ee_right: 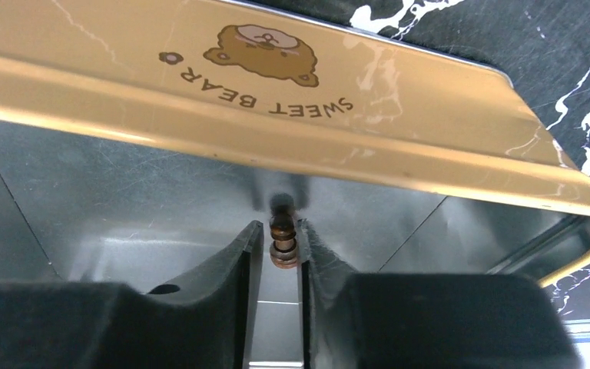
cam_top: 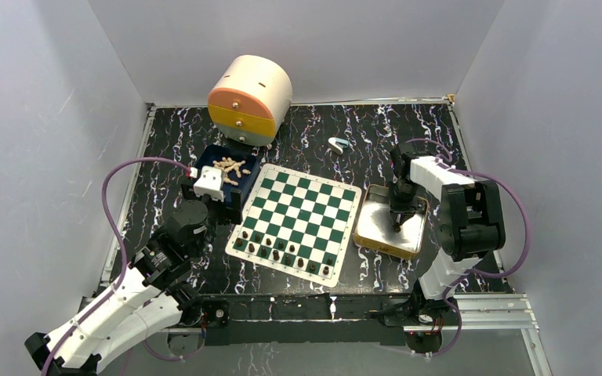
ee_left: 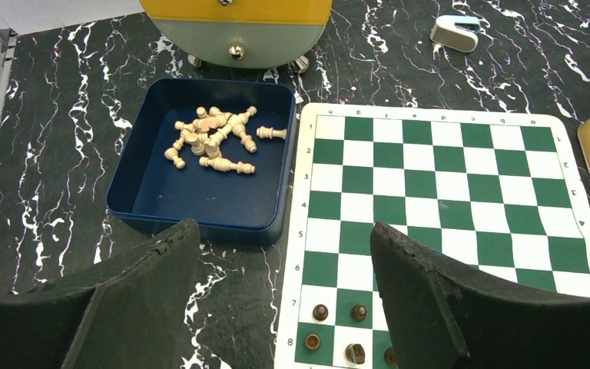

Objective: Set up the chess pieces on the board
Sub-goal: Pick up the chess piece from the storage box.

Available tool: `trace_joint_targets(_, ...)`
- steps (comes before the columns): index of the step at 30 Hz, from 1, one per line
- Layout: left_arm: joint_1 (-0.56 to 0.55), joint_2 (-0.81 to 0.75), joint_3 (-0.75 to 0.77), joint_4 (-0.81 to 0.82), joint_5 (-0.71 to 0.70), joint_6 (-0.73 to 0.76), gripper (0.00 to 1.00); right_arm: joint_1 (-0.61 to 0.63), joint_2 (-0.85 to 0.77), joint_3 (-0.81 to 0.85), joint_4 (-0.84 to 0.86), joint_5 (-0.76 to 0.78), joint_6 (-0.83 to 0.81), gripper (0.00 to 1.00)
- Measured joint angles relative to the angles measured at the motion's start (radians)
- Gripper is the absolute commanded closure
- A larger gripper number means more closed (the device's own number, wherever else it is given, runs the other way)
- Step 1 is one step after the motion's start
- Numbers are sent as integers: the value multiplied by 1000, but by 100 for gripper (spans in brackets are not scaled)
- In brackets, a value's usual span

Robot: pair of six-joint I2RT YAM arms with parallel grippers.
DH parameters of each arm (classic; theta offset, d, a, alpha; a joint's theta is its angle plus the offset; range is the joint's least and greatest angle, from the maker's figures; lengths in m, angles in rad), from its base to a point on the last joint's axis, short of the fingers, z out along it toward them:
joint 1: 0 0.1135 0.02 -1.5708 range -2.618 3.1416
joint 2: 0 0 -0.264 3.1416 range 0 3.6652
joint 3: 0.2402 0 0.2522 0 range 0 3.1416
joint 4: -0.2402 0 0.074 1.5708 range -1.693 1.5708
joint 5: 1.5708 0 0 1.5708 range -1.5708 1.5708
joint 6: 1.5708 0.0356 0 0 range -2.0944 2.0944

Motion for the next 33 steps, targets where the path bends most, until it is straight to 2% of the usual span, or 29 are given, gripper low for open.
trace_joint_targets(9,0,-1,0,0,0,0,23,0,2,0,-11,22,1,83)
trace_joint_targets(16,0,20,0,1,17,-6,30,0,-8,14,-44,3,-2,85)
trace_joint_targets(24,0,48,0,0,62,-41,32,0,-143,68,-61,-21,-2,86)
trace_joint_targets(28,0,73,7,9,118,-84,34,0,-179,92,-60,-41,1,85)
trace_joint_targets(33,0,192,80,10,246,-181,37,7,-255,92,-56,-109,10,86)
